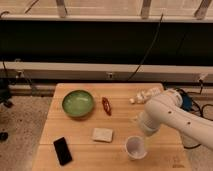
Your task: Pick up the ceramic cup
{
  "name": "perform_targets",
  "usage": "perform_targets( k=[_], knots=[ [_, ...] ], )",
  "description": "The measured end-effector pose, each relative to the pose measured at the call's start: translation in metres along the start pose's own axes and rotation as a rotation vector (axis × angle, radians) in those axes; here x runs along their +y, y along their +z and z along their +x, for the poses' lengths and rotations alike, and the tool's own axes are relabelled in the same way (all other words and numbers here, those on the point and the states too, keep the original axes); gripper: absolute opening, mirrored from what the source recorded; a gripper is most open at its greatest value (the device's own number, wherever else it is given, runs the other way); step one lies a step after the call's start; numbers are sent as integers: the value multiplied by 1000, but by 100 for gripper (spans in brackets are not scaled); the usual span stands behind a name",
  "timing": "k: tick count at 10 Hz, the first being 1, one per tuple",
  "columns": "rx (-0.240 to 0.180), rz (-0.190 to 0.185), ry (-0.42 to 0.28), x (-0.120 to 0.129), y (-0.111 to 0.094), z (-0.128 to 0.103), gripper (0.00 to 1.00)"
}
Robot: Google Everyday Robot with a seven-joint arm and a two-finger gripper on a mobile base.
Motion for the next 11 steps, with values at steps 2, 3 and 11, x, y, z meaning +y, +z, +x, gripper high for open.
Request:
perform_targets(
  k=[2, 3, 11],
  knots=[
    [-1, 5, -10, -1, -1, -1, 80],
    [-5, 16, -28, -6, -10, -6, 80],
    [11, 0, -133, -12, -16, -34, 80]
  ],
)
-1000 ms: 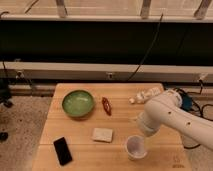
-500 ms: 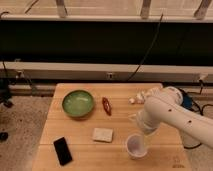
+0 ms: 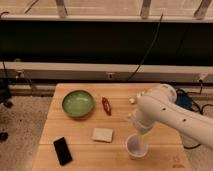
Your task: Pick up the ceramic cup
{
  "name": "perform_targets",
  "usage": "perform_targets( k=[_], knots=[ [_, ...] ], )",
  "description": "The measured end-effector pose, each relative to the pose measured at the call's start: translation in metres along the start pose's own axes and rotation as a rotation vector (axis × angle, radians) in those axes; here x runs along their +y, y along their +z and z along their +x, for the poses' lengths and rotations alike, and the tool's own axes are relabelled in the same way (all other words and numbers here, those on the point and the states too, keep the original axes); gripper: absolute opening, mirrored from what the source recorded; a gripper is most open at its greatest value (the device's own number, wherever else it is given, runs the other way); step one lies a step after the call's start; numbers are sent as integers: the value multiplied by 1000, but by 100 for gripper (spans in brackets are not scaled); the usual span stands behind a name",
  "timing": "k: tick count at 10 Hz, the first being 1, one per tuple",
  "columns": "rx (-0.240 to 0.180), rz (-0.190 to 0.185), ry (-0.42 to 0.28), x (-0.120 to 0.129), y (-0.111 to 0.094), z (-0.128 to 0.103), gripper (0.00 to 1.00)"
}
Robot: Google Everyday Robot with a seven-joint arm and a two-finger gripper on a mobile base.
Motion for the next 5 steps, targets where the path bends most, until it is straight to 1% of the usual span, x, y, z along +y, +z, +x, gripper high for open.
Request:
perform_targets(
  k=[1, 5],
  knots=[
    [-1, -13, -9, 2, 11, -4, 80],
    [1, -50, -35, 1, 37, -12, 80]
  ],
)
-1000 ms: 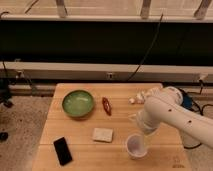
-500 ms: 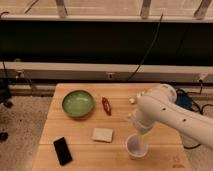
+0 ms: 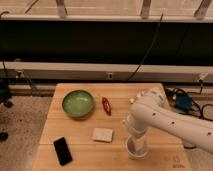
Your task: Pick up the ceramic cup
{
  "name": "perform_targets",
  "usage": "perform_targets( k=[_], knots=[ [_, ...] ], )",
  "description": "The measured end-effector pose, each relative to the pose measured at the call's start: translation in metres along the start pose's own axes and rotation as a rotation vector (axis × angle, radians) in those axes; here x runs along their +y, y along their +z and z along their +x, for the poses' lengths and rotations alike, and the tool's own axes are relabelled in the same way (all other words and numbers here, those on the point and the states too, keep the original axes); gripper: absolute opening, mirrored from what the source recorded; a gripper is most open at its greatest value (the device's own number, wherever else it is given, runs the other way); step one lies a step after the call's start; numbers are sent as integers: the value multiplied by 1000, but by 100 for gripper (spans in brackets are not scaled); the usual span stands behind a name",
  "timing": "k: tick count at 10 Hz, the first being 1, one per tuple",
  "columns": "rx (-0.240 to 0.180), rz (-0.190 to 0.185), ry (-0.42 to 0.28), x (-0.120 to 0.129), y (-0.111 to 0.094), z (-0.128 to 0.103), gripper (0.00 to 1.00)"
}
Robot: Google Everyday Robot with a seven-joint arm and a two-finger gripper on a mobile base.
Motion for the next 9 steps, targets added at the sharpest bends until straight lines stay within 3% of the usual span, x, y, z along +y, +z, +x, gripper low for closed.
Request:
perform_targets(
  k=[3, 4, 7, 9],
  knots=[
    [7, -43, -25, 0, 18, -4, 80],
    [7, -56, -34, 1, 23, -5, 75],
    [14, -82, -50, 3, 29, -3, 50],
    [21, -109, -61, 9, 32, 5, 24]
  ],
)
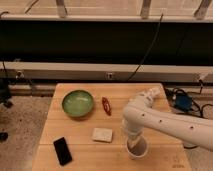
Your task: Pick up the ceramic cup
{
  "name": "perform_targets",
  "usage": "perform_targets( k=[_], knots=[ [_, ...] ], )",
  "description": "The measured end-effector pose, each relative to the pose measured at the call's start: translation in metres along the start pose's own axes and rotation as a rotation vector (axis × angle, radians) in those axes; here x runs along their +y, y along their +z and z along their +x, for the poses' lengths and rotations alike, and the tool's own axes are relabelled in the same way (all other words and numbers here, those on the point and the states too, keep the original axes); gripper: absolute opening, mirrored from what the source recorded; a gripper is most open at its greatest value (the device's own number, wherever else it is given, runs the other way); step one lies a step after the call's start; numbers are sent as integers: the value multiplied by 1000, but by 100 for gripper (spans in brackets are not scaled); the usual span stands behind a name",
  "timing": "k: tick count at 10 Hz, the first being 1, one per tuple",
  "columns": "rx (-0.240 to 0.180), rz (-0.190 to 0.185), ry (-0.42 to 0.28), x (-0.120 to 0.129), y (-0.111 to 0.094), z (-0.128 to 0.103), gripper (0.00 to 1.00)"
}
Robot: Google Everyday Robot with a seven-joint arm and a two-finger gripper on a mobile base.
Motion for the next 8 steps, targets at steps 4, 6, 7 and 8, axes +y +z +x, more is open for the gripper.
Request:
perform_targets(
  k=[4, 6, 7, 8],
  knots=[
    [-5, -8, -18, 4, -12, 13, 0],
    [0, -5, -10, 8, -18, 11, 0],
    [1, -2, -13, 3, -19, 3, 0],
    [1, 5, -14, -1, -22, 1, 0]
  ],
)
